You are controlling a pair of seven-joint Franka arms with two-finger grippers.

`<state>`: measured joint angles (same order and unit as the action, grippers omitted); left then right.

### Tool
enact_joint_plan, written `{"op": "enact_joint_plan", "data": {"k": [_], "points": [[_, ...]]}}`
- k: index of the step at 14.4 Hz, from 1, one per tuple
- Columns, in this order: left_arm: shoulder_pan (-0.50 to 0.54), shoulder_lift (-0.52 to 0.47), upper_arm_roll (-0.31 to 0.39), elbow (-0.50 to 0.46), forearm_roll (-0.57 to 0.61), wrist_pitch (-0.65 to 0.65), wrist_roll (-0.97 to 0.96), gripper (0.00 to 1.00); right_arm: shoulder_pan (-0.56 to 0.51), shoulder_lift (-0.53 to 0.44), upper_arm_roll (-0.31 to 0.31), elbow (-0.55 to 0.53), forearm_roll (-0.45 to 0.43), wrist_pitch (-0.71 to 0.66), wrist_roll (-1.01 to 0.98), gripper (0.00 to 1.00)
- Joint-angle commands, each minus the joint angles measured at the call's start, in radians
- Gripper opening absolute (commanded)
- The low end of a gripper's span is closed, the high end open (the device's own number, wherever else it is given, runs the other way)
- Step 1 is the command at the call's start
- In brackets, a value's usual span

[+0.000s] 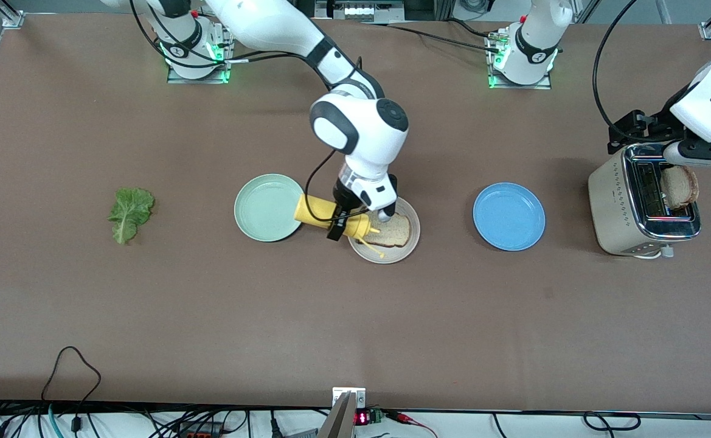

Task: Make sandwich in beige plate with both arms
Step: 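Carry the yellow bottle back beside the lettuce with the right gripper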

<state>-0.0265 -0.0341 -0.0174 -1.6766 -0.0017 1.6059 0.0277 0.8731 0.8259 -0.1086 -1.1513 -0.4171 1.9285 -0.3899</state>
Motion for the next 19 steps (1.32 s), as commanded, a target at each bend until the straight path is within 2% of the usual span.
{"op": "enact_joint_plan", "data": {"k": [1,8,11,13,16,19], "points": [[-0.001,-0.009,0.002,0.005,-0.014,-0.018,0.000,1.00,-0.074,-0.091,0.024,-0.010,0.079,-0.025,-0.055,0.40],[0.000,-0.009,0.002,0.005,-0.014,-0.024,-0.003,1.00,-0.328,-0.286,0.023,-0.022,0.463,-0.085,-0.406,0.40],[-0.001,-0.009,0.001,0.005,-0.014,-0.026,-0.005,1.00,-0.458,-0.326,0.023,-0.022,0.663,-0.149,-0.579,0.40],[-0.001,-0.009,0.001,0.003,-0.006,-0.024,-0.003,1.00,-0.532,-0.343,0.023,-0.033,0.766,-0.172,-0.685,0.40],[0.000,0.022,0.007,0.003,-0.001,-0.032,-0.002,1.00,-0.638,-0.387,0.021,-0.114,0.955,-0.172,-0.861,0.40],[0.002,0.036,0.013,0.003,0.015,-0.035,-0.005,1.00,-0.741,-0.389,0.021,-0.166,1.150,-0.203,-1.061,0.40]]}}
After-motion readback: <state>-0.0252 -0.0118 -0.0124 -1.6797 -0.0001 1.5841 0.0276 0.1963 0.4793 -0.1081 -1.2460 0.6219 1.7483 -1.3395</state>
